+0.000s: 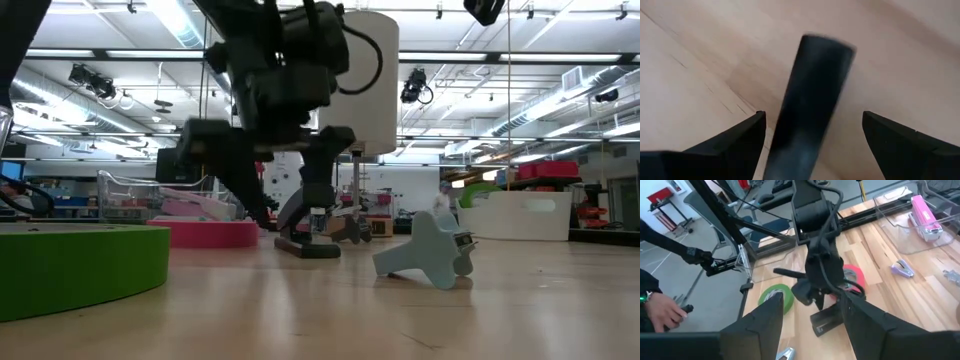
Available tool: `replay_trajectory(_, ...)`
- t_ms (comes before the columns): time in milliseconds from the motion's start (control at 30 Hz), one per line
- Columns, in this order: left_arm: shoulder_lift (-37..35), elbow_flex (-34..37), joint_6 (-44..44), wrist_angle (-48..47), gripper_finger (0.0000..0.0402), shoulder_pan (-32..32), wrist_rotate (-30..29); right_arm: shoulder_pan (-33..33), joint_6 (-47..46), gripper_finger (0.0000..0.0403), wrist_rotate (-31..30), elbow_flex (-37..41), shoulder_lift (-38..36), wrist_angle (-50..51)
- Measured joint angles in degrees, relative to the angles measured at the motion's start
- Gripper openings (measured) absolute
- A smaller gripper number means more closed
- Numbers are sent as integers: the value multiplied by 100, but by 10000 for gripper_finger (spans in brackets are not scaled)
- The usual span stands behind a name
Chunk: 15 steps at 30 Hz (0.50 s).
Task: Pick and place Stapler, Stapler remover, tape
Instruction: Put the black stapler into the top transparent bin
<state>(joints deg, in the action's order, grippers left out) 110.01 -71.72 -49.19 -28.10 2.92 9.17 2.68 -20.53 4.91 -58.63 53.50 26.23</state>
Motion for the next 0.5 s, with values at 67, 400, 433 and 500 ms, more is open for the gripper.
replay_trajectory(67, 86, 0, -17, 2, 330, 0, -33, 1, 0, 198, 0, 0, 8, 10)
replay_trajectory(400, 217, -2, -154, 39, 278, -2, -148, 2, 0, 198, 2, 0, 23, 30)
replay_trajectory(433, 217, -2, -156, 38, 264, -2, -148, 2, 0, 198, 2, 0, 23, 30)
replay_trajectory(500, 217, -2, -157, 26, 235, -2, -150, 2, 0, 198, 2, 0, 23, 42)
